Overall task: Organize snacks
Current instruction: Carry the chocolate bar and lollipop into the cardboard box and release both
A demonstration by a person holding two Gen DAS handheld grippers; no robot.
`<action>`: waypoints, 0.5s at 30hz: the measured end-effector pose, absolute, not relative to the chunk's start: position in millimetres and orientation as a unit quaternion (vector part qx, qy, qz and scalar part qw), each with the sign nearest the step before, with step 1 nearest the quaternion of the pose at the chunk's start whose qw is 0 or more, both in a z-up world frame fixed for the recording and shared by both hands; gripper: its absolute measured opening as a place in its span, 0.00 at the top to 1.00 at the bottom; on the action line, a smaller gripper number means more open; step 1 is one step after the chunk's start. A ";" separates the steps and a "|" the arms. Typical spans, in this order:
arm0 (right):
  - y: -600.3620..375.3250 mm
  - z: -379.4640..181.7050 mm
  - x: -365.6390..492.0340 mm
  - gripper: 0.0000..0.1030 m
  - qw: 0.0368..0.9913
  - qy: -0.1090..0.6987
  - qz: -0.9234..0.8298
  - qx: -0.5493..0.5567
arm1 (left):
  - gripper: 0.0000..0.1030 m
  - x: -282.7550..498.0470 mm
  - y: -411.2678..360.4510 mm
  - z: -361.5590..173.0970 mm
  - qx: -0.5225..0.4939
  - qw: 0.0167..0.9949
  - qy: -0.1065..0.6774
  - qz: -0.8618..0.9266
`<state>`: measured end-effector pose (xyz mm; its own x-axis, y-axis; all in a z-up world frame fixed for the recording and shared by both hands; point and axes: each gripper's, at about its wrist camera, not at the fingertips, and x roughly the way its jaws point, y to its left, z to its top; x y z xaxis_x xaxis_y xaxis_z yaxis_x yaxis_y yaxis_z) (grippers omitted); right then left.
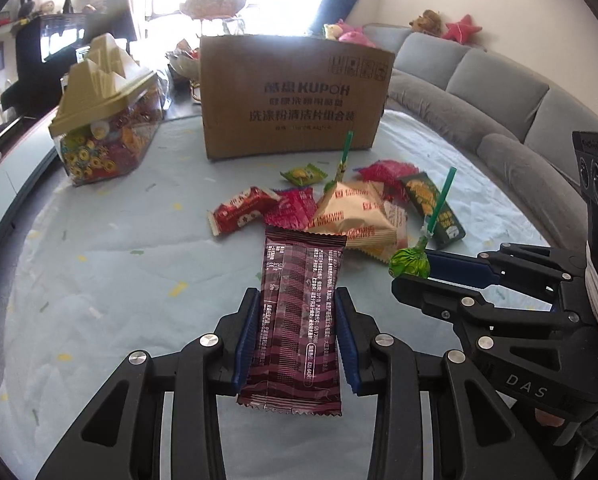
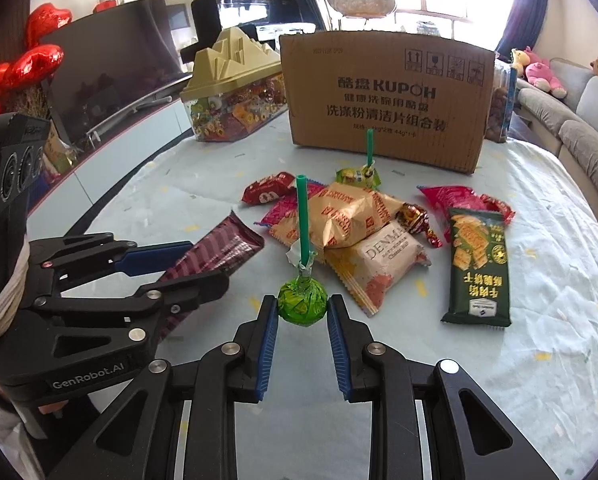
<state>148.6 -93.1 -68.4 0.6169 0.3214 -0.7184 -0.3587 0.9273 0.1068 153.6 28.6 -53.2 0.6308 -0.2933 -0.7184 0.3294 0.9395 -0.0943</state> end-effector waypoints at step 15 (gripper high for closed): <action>-118.6 4.7 149.6 0.74 0.931 0.317 0.181 -0.019 | 0.65 164.8 10.6 24.9 0.012 0.935 0.322 -0.149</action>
